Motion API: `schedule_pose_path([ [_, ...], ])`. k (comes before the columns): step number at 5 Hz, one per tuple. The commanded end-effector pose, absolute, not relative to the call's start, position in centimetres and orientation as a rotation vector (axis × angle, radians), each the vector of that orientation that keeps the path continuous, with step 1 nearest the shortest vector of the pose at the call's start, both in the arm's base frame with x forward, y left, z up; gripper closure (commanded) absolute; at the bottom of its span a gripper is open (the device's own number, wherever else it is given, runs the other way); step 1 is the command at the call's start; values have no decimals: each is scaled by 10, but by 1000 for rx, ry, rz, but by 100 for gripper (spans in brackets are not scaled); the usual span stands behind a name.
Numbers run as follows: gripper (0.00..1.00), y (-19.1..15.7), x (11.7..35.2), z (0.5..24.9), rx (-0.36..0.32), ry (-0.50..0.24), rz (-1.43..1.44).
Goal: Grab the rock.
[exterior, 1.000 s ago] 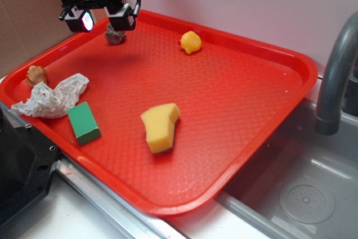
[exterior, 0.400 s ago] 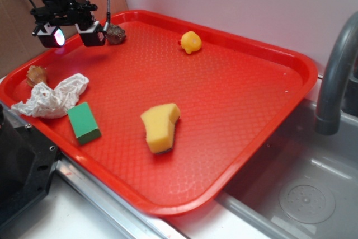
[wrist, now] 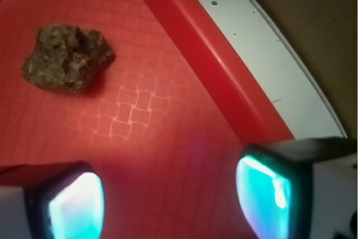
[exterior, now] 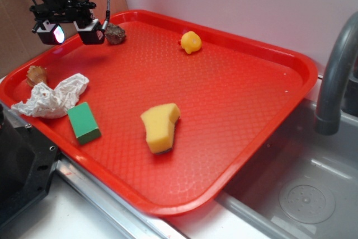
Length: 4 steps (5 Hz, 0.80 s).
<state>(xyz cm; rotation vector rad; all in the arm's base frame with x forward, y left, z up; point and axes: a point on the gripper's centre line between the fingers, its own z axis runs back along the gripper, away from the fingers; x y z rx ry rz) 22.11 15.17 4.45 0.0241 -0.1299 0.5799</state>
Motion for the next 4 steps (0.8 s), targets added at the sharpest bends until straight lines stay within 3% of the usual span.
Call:
schedule_pose_path([
  [1,0,160,217,60,39,-176,572],
  [3,0,153,262,58,35,-198,564],
  [4,0,148,267,64,-9,-207,548],
])
